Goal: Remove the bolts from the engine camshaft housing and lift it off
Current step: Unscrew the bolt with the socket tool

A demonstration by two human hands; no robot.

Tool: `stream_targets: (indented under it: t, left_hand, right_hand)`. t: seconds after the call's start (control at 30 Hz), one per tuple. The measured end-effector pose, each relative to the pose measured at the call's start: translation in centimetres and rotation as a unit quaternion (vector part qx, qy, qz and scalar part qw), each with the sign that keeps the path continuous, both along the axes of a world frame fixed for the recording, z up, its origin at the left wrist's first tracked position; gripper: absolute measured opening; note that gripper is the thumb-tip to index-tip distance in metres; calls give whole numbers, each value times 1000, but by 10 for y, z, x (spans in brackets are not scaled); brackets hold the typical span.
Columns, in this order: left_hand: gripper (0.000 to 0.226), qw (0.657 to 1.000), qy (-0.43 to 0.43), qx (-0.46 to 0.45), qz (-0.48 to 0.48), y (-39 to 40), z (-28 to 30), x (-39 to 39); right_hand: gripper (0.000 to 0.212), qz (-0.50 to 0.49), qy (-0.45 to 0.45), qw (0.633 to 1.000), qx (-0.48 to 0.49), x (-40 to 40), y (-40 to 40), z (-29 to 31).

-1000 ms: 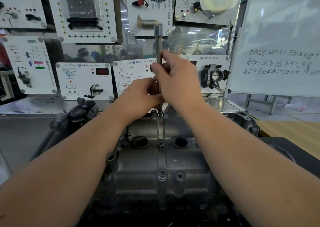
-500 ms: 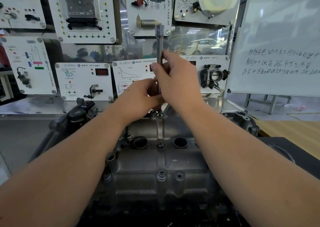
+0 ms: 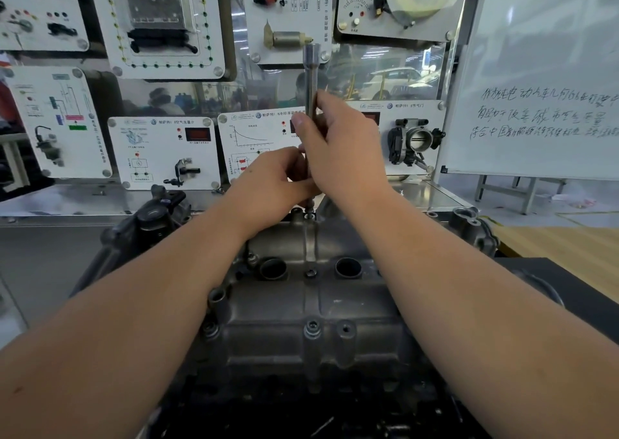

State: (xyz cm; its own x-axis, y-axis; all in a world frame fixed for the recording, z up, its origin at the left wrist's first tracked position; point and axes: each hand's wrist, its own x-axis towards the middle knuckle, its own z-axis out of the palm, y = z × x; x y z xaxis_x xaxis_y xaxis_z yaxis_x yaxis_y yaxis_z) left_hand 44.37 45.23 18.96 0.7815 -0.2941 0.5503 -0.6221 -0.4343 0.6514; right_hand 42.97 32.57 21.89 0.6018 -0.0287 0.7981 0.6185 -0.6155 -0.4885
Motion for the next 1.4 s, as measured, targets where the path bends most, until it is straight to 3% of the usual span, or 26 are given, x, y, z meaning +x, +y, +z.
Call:
stream_targets:
  t: [0.1,0.23,0.4,0.5,0.67,0.87,1.0,1.17,1.3,1.4]
  left_hand:
    - [55,1000,6,-9,10,-1,-1,-1]
    - [62,1000,12,-7,13,-1,-3,-2]
    - [26,1000,7,-4,11,2,-4,3]
    - [30,1000,5,-1,18,1,-4,2]
    - [33,1000,19,-23,4,-1,-4,1]
    - [19,1000,2,-1,4,4,-4,4]
    - [31,1000,-8,9,18,1,-3,2]
    - [17,1000,-1,9,23,1,-6,3]
    - [15,1000,-11,20,12,1,-4,0]
    - [21,1000,-7,22,8,2,-2,-1]
  right_hand:
    - [23,15,13,1000,-2,0,0,1]
    - [47,28,26,999,22,0,-1,-2]
    - [37,23,-23,999,17,0,4,-3]
    - [22,-9,-24,1000,0,2,5,0]
    - [20,8,7,1000,9,2,2,0]
    - [36,23,4,999,24,-2,4,-2]
    - [24,2,-29,999,18,-6,1,-3]
    - [25,26,20,999,32,-6,-1,-3]
    - [47,65,39,994,75,-6,0,-5]
    - [48,43,19,997,57,-5,0,-7]
